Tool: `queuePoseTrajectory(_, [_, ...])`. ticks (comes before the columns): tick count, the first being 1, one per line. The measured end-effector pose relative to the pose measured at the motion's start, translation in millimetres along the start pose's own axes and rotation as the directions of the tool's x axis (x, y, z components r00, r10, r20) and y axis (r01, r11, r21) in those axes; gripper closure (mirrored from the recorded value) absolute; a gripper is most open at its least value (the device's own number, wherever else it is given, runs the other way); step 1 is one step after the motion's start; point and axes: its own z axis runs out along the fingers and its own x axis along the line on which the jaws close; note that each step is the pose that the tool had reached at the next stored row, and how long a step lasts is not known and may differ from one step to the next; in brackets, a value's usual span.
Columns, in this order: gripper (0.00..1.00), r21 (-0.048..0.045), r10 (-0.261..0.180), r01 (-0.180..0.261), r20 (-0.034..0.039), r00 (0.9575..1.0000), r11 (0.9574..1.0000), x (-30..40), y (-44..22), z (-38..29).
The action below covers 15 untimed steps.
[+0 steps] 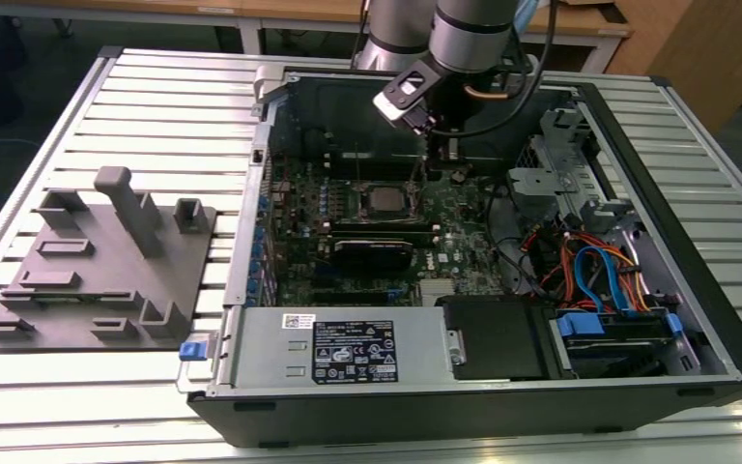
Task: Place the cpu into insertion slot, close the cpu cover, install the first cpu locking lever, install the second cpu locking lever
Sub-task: 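Close the cpu cover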
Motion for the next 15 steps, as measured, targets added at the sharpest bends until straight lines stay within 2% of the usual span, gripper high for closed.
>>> queuePoseTrajectory(15, [0.90,0.0025,0.000,0.000,0.0000,1.0000,1.0000,0.0,-2.9,0.4])
